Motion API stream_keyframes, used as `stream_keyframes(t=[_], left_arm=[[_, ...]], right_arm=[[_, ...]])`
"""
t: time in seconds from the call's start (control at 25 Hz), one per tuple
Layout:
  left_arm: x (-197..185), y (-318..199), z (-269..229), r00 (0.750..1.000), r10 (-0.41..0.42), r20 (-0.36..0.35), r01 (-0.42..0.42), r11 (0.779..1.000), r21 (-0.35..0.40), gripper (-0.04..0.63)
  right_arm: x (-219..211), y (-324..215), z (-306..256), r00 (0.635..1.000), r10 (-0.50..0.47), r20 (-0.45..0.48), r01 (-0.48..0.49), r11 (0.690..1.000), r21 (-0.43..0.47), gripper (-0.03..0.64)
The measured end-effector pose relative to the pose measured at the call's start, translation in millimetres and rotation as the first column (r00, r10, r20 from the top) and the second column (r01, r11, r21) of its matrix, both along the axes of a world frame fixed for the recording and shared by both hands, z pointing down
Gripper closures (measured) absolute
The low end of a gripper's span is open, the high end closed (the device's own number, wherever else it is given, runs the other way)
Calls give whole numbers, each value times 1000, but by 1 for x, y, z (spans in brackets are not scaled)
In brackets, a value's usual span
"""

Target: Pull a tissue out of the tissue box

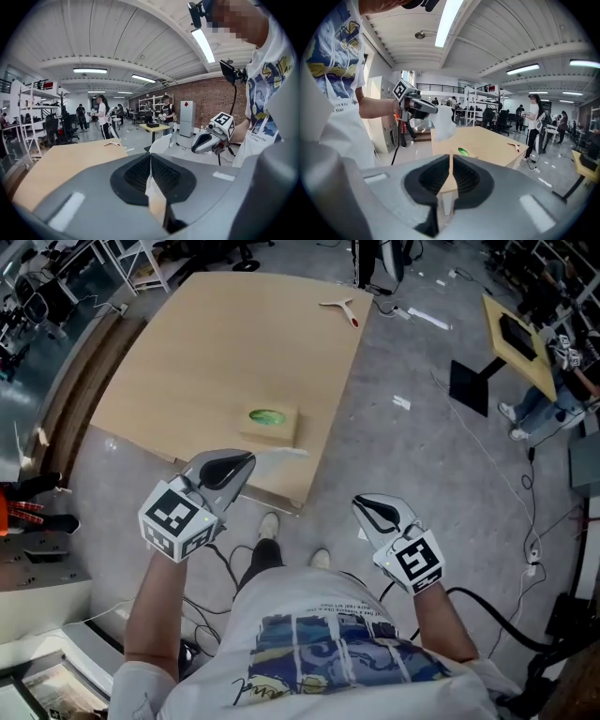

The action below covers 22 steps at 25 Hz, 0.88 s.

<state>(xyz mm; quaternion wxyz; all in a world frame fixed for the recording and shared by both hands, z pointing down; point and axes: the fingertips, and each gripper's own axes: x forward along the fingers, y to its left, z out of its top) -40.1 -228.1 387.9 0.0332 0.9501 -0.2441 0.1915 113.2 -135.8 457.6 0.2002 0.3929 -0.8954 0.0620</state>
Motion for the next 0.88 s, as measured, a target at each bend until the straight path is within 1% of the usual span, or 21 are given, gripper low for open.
stream_keyframes(t=[0.16,0.44,0.64,0.88], left_arm=[[0,28,-7,1000,-15,-22,16,1000,7,589],[9,70,-19,999,-27,-38,28,999,23,589],[9,89,-22,999,-36,-41,37,999,25,589],[13,108,-41,998,-44,-43,45,999,30,589]], right_arm=[[-1,12,3,1000,-26,2,26,1000,2,603],[5,31,8,998,-60,1,60,998,2,603],[4,38,8,997,-77,0,77,997,8,603],[-2,45,-2,994,-105,6,105,994,16,603]])
